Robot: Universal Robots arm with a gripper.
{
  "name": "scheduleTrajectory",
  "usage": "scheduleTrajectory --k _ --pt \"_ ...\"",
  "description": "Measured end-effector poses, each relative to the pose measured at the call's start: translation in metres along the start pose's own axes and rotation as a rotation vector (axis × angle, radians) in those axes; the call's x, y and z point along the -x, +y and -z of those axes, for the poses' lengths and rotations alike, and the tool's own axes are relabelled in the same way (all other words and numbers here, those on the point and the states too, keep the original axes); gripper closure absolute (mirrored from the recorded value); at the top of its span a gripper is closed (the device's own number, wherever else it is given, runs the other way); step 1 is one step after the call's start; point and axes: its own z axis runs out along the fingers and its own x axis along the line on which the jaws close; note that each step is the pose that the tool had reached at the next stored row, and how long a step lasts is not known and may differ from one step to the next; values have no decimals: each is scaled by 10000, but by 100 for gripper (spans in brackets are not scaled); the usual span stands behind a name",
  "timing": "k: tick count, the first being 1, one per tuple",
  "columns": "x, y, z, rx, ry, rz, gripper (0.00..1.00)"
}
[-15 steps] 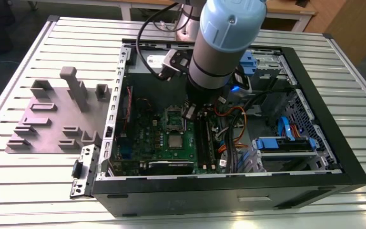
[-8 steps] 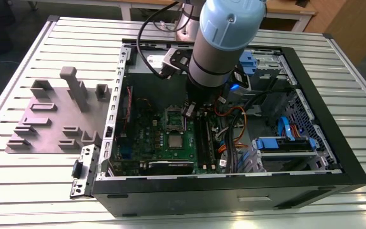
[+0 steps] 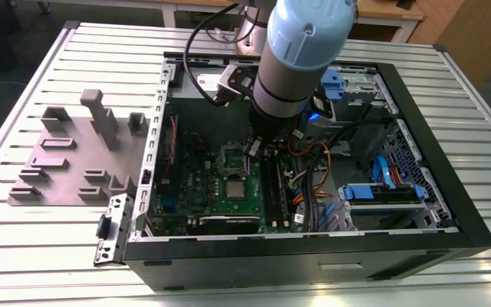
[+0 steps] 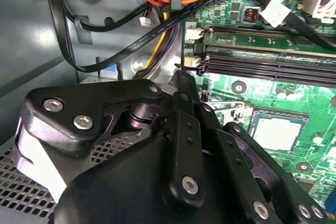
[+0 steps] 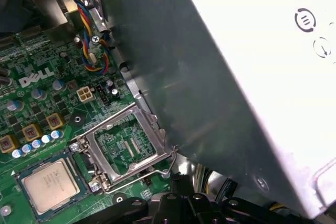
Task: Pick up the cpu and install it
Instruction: 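Close the cpu cover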
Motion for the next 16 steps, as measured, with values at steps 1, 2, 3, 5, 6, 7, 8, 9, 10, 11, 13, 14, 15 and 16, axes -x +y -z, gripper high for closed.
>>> scheduleTrajectory --k 1,2,3,5,6,7,8,9,10,11,13,14,15,16 --pt "1 0 -5 6 -12 1 89" --pt "1 -1 -9 8 -17 1 89" --pt "0 -1 -13 9 -17 1 89" --pt "-2 -1 -18 11 -18 2 89" --pt "-3 0 -20 13 -23 1 89" --pt "-3 2 -22 15 -27 1 89" --pt "-3 2 -25 19 -35 2 89" --pt "-3 2 -27 22 -41 2 89" --pt "-3 3 -29 26 -47 3 89" --pt "-2 3 -32 30 -55 3 89" --pt "-1 4 -38 42 -78 4 89" --pt "-1 4 -42 52 -96 4 89" --pt "0 4 -46 58 -109 5 89" --pt "0 5 -50 63 -118 4 89"
